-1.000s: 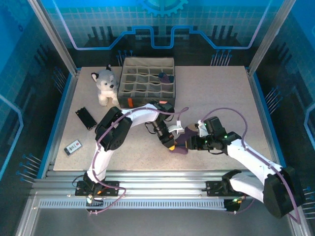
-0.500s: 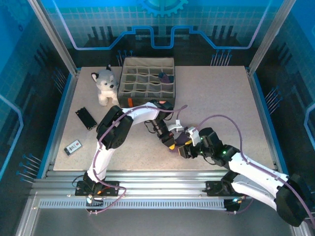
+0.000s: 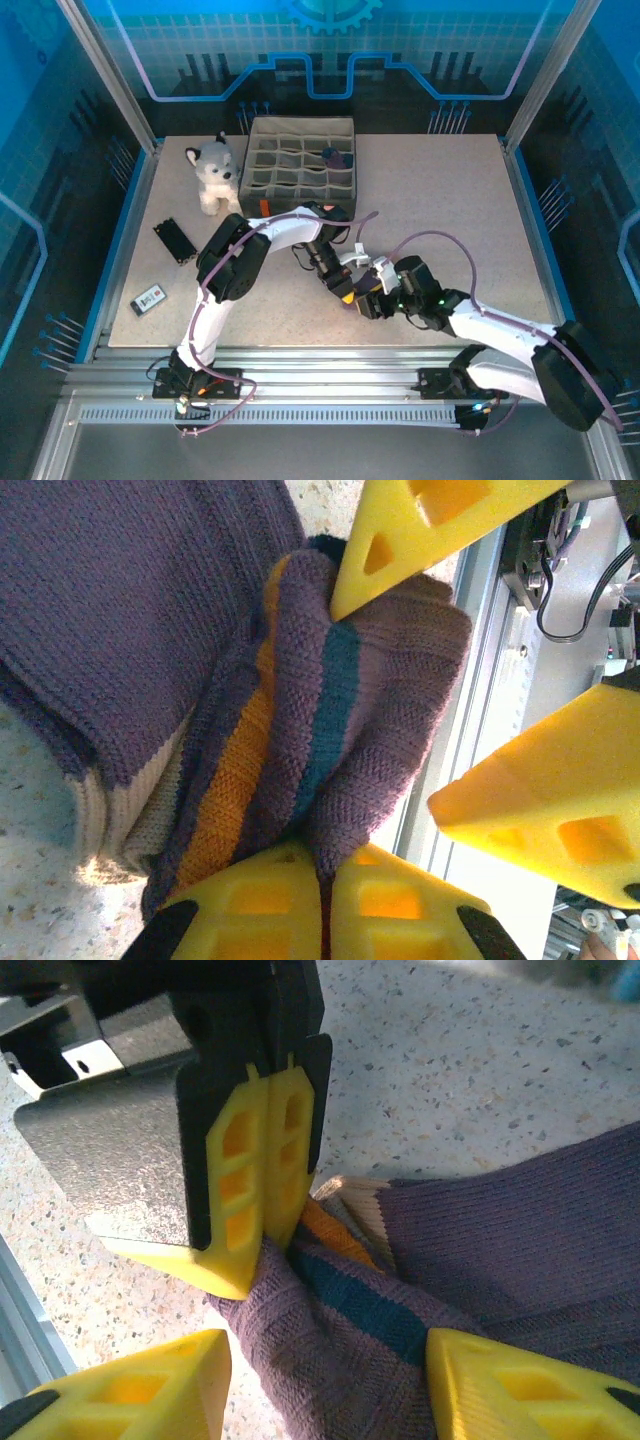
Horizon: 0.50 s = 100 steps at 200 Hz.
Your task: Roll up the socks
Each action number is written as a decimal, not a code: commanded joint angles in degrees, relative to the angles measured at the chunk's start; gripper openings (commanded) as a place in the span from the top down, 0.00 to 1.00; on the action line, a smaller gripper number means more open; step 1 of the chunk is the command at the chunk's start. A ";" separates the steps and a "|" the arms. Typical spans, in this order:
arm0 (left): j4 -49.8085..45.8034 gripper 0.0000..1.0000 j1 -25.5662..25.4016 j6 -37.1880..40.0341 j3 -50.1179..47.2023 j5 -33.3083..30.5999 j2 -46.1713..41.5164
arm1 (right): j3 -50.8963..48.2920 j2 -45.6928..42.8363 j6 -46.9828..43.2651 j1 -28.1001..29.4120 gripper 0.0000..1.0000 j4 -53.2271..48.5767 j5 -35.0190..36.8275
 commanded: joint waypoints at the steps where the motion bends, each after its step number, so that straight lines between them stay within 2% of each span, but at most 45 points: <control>1: -2.17 1.00 0.98 0.73 1.14 1.64 1.28 | 1.70 1.81 1.58 0.26 0.47 -0.08 -1.42; 77: 2.07 1.00 2.49 -1.05 -1.48 1.90 -0.44 | 0.10 0.65 5.24 2.51 0.50 -2.74 2.79; 100: 3.04 1.00 2.51 -1.71 -1.92 1.85 -0.44 | 0.97 1.96 5.58 2.61 0.55 -3.69 3.24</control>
